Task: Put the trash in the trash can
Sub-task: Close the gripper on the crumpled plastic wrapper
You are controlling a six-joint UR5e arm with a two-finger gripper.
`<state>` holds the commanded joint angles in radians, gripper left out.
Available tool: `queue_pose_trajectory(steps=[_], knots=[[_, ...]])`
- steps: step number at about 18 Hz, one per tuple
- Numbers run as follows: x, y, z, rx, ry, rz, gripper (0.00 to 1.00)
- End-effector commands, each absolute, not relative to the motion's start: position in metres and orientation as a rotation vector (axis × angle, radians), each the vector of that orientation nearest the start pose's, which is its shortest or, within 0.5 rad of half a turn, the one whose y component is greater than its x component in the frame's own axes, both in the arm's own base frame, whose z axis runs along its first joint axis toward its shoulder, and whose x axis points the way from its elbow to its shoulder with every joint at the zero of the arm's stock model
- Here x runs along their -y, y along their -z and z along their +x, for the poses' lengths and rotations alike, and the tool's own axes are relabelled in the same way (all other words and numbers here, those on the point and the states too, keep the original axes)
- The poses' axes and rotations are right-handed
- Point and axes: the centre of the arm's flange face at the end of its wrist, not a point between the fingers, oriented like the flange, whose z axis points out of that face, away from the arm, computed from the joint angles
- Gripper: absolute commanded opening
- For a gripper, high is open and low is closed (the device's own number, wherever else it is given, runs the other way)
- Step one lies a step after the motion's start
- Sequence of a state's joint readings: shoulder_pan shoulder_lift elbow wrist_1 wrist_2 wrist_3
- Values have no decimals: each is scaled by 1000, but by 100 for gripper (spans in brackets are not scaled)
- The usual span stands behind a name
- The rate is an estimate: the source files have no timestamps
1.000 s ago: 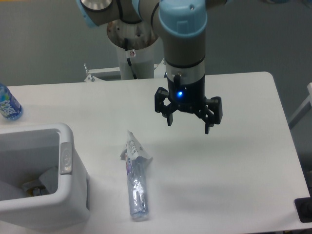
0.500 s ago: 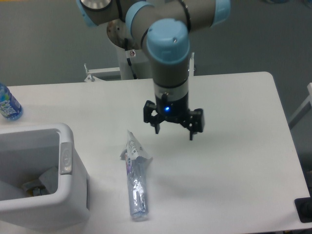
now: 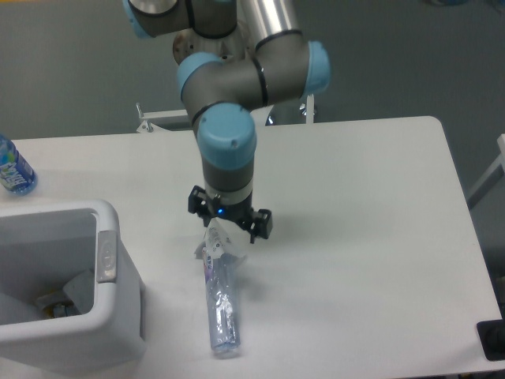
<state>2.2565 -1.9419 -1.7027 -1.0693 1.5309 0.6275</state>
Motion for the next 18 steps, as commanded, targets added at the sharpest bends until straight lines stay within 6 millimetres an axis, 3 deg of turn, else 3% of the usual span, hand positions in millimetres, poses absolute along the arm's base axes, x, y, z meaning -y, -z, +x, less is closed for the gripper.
queue_pose_trajectory(steps=[2, 7, 9, 16, 18], knots=[[-550, -262, -273, 132, 52, -3119, 97], [-549, -265, -272, 134, 35, -3122, 36], [-546, -267, -273, 132, 43, -3129, 1], [-531, -277, -274, 101, 46, -3128, 0], [-521, -292, -279, 13, 48, -3120, 0]])
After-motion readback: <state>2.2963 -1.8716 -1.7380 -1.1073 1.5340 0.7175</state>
